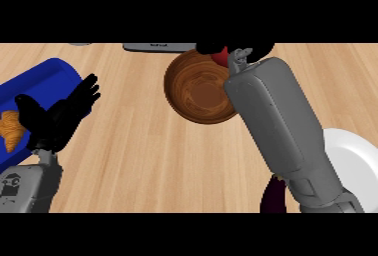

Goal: Pick the tomato from the plate and place it in the bowl

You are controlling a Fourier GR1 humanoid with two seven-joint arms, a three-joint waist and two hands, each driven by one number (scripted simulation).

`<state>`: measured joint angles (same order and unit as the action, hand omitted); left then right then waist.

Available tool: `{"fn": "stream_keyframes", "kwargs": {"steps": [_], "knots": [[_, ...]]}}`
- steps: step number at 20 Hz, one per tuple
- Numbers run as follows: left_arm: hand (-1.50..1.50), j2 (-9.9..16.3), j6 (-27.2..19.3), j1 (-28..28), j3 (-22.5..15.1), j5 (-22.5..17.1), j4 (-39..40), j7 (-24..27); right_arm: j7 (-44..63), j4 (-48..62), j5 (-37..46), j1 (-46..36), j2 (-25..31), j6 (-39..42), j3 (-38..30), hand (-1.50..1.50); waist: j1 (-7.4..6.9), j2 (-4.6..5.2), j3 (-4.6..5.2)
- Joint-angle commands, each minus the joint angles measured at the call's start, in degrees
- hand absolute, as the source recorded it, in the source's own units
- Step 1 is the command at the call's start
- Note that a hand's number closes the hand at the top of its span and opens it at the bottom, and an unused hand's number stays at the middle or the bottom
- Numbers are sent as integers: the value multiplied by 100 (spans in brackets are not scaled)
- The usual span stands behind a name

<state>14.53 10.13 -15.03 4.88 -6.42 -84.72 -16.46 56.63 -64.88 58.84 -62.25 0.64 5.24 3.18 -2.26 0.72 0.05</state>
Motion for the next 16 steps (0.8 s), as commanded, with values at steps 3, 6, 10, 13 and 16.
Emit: {"fn": "stream_keyframes", "kwargs": {"steps": [3,6,10,13,16], "knots": [[0,-84,16,41,-66,47,18,76,-909,1938,-282,-456,-62,-1219,-721,150,-64,38,-2],[0,-5,107,14,10,-55,-90,47,-1481,2756,-413,-635,91,-1583,-995,150,-122,52,-3],[0,-57,140,7,-77,-75,-189,-18,-1599,2904,-1057,-491,-60,-2430,-1734,150,-260,120,-13],[0,-123,55,-51,-152,83,-79,97,-1774,3214,-1447,-743,-45,-2777,-2116,-150,-221,115,-10],[0,-195,41,-178,-261,85,-145,-85,-2588,3497,-1680,-673,-24,-3228,-2328,-150,-300,161,-15]]}}
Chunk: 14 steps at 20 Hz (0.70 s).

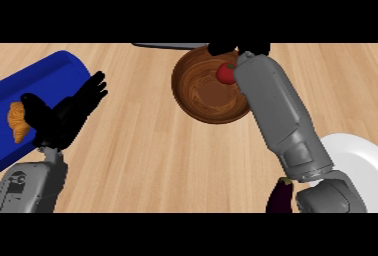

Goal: Pick the tomato from the plate and place it in the bowl

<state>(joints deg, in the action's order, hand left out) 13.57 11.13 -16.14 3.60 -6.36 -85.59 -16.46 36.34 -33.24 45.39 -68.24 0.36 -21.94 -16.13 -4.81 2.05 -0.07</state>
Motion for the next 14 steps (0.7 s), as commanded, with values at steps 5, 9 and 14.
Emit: {"fn": "stream_keyframes", "kwargs": {"steps": [5,9,14], "knots": [[0,-85,-72,40,-54,63,-51,-35,-1580,739,-416,-69,195,-1064,-553,-150,-16,-11,0],[0,-23,21,89,-16,-2,-53,-92,-1481,1114,-148,-471,258,-1713,-513,-150,-69,-21,5],[0,69,-27,42,99,26,-52,-143,-1815,1321,-180,-286,421,-2414,-668,-150,124,-79,4]]}}
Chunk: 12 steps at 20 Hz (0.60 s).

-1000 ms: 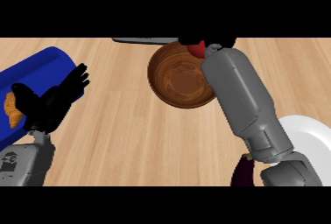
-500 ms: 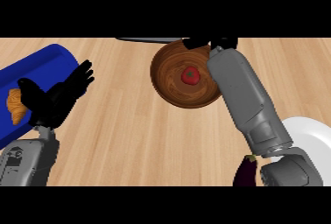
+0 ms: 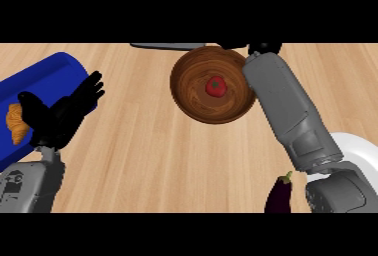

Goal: Pick the tomato from the plate and place it in the bowl

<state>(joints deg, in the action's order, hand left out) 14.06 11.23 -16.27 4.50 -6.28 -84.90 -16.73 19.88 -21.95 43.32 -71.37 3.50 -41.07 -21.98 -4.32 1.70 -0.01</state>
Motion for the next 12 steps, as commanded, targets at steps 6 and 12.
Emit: {"fn": "stream_keyframes", "kwargs": {"steps": [6,12], "knots": [[0,213,103,262,367,-224,-83,-136,-20,-553,120,583,172,-366,261,-150,479,-211,3],[0,47,-198,718,297,20,-321,-120,-372,-2288,38,1395,-66,719,936,-150,700,-317,1]]}}
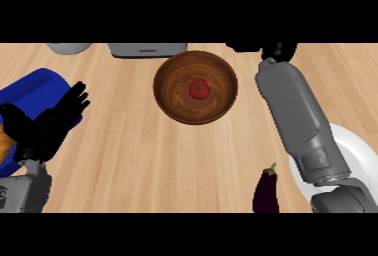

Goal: Pick the tomato from the plate and place it in the bowl

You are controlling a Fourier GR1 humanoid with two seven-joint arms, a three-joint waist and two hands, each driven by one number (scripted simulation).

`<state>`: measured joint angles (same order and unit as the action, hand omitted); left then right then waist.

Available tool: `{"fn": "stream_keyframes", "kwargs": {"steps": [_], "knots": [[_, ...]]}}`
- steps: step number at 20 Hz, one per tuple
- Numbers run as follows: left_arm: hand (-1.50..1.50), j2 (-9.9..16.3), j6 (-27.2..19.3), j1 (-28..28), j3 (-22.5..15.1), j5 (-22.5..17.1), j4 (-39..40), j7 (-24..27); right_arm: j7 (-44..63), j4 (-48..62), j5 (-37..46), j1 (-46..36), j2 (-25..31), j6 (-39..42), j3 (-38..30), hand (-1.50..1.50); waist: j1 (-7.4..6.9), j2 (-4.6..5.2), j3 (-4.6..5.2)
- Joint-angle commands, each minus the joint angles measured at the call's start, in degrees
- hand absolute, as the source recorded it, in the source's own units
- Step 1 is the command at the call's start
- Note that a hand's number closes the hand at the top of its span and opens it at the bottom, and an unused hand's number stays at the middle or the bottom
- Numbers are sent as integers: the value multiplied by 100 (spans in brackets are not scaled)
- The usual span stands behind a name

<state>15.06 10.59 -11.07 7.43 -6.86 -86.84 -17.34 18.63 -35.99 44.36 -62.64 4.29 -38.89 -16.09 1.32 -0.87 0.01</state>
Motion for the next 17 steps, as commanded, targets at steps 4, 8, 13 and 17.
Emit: {"fn": "stream_keyframes", "kwargs": {"steps": [4,8,13,17], "knots": [[0,207,92,244,299,-104,58,102,70,-2285,-100,1093,-228,964,712,-150,259,-99,4],[0,66,-55,331,228,6,40,156,-60,-3527,-776,1687,-422,1399,1353,-150,299,-149,0],[0,-1,-84,339,117,62,-61,93,280,-5262,-1616,2717,-427,1445,2178,-150,309,-164,-9],[0,56,-55,320,254,-70,19,-13,580,-6713,-1284,3962,-428,1754,2902,150,455,-136,2]]}}
